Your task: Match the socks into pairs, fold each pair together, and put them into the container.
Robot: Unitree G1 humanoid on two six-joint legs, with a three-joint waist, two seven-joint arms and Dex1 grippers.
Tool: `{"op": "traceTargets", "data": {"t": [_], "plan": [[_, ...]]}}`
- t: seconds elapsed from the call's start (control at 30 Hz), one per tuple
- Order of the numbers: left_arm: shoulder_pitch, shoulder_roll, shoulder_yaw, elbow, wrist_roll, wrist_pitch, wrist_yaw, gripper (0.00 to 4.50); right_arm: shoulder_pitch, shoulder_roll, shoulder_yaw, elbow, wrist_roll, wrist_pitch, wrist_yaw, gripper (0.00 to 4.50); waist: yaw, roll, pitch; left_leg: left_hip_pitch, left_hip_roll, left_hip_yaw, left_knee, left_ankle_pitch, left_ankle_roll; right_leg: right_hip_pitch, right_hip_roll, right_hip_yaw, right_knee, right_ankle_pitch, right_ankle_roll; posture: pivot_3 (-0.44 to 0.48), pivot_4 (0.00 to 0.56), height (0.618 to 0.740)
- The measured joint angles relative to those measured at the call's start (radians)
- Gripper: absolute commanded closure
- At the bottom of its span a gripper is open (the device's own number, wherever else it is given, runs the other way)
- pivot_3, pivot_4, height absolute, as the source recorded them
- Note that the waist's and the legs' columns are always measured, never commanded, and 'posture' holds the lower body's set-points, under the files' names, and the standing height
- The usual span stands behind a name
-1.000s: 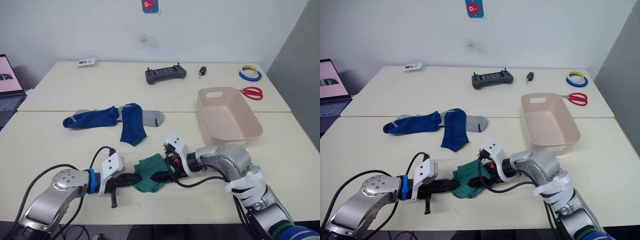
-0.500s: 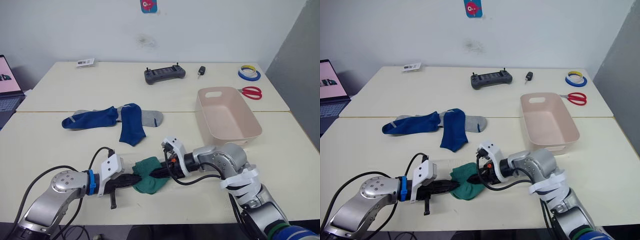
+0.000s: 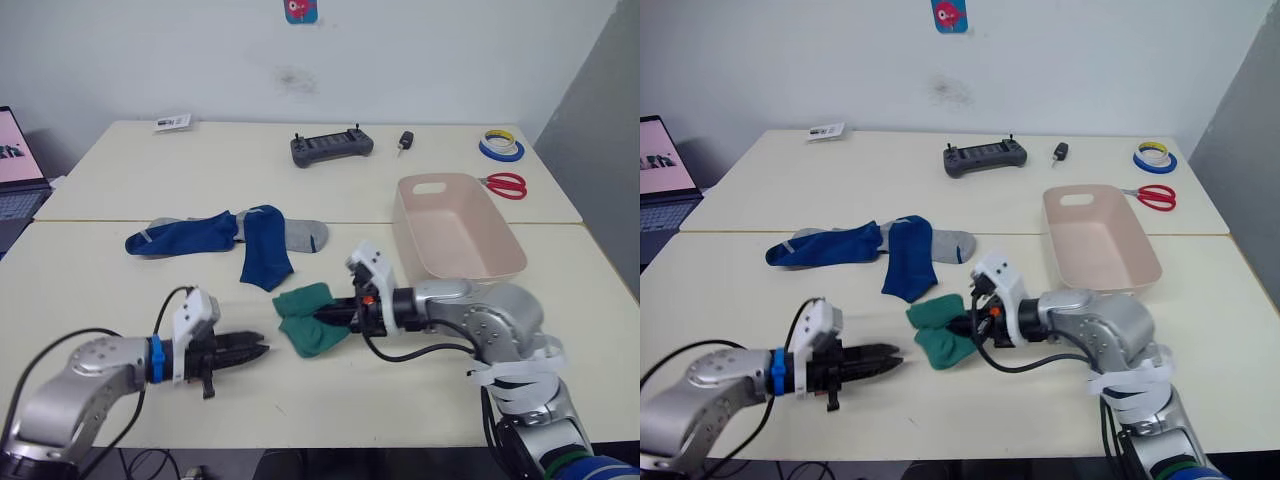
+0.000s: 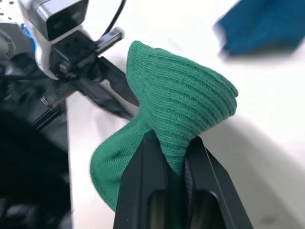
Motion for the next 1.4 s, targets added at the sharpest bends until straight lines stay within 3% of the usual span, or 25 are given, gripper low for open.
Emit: {"op": "traceTargets", "data": {"t": [0.27,0.47,0.6,0.67,0.87,1.03,1.33,1.4], "plan": [[-0.271,0.022,0.034,-0.038,-0.188,0.204,0.014,0.02,-0.110,-0.147,-0.293,-0.084,0.082,0.036,-0.033,4.50,0.002,-0.001,0.005,0.000,-0.001,0.001,0.000,0.000,0.000,0.000,0.000,0.001,-0.001,0.000,0.000,0.000,0.150,0.740],[-0.439,-0.024,-0.016,-0.048,-0.264,0.312,0.050,0.00,-0.137,-0.456,-0.361,-0.017,0.008,-0.143,0.030,4.50,0.010,-0.002,0.009,-0.001,-0.001,0.003,0.000,0.000,0.000,0.000,0.000,0.002,-0.002,0.000,0.000,0.000,0.150,0.740],[-0.492,-0.033,-0.036,-0.047,-0.288,0.356,0.048,0.00,-0.073,-0.674,-0.260,0.070,-0.210,-0.465,0.121,4.50,0.007,-0.002,0.010,0.000,0.000,0.004,0.000,0.000,0.000,0.000,0.001,0.003,-0.004,0.000,0.000,0.000,0.150,0.740],[-0.510,-0.041,-0.038,-0.046,-0.293,0.361,0.047,0.00,-0.056,-0.732,-0.170,0.147,-0.344,-0.660,0.160,4.50,0.002,-0.003,0.010,0.000,0.000,0.005,0.000,0.000,0.000,0.000,0.001,0.004,-0.003,0.000,0.000,0.000,0.150,0.740],[-0.539,-0.052,-0.070,-0.045,-0.304,0.381,0.031,0.00,-0.114,-0.738,0.080,0.452,-0.702,-1.222,0.219,4.50,-0.006,-0.003,0.011,0.000,0.000,0.005,0.002,0.000,-0.001,0.000,0.001,0.004,-0.001,0.000,0.000,0.000,0.150,0.740],[-0.555,-0.058,-0.076,-0.050,-0.308,0.395,0.031,0.00,-0.200,-0.708,0.212,0.713,-0.913,-1.562,0.236,4.50,-0.003,-0.003,0.012,0.000,0.000,0.005,0.002,0.003,-0.004,0.000,0.000,0.003,-0.002,0.000,0.000,0.000,0.150,0.740],[-0.577,-0.079,-0.094,-0.059,-0.300,0.394,0.052,0.00,-0.309,-0.632,0.278,0.932,-0.984,-1.769,0.397,4.50,0.000,-0.003,0.012,0.000,0.000,0.004,0.003,0.003,-0.005,0.002,0.000,0.002,-0.001,0.000,0.000,0.000,0.150,0.740],[-0.578,-0.086,-0.103,-0.059,-0.293,0.393,0.054,0.00,-0.316,-0.614,0.278,0.950,-0.979,-1.779,0.443,3.76,0.000,-0.003,0.012,0.000,0.000,0.004,0.003,0.003,-0.005,0.002,0.000,0.002,-0.001,0.000,0.000,0.000,0.150,0.740]]}}
